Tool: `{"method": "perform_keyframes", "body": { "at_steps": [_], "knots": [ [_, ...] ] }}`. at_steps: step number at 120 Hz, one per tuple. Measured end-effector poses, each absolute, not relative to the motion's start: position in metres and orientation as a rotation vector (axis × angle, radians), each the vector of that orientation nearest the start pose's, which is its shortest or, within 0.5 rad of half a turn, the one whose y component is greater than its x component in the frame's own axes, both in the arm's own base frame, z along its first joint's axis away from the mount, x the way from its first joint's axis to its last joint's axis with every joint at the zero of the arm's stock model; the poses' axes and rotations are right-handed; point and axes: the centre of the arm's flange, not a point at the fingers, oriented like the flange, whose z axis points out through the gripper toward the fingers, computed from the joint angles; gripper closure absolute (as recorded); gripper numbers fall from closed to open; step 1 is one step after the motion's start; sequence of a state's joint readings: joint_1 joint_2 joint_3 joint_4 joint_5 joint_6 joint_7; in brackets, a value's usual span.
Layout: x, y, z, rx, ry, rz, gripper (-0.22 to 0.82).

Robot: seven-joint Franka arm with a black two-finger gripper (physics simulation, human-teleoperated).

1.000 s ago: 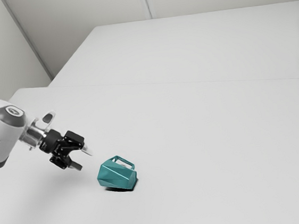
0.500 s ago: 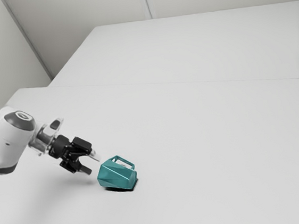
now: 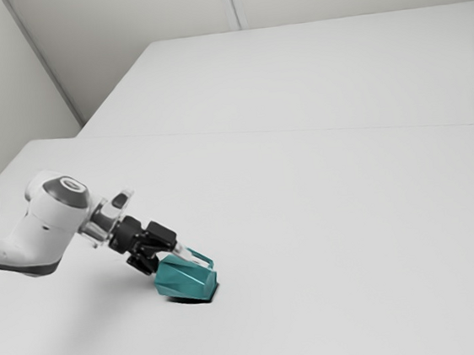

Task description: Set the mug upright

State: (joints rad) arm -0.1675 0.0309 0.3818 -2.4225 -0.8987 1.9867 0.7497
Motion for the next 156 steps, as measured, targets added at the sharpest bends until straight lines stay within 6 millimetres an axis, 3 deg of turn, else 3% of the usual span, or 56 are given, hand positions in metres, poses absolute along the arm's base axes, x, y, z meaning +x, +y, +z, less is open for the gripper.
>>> {"method": "perform_keyframes", "body": {
  "at_steps": [12, 38, 56, 78, 129, 156],
  "knots": [
    [0.448, 0.053, 0.280, 2.322, 0.066, -0.051, 0.15],
    [0.445, 0.081, 0.280, 2.325, 0.123, -0.009, 0.56],
    [0.445, 0.082, 0.280, 2.331, 0.122, -0.005, 0.69],
    [0.448, 0.076, 0.290, 2.329, 0.096, 0.015, 0.75],
    [0.455, 0.056, 0.310, 2.322, 0.050, 0.029, 0.79],
    [0.456, 0.047, 0.340, 2.300, 0.031, 0.075, 0.79]
  ]
}}
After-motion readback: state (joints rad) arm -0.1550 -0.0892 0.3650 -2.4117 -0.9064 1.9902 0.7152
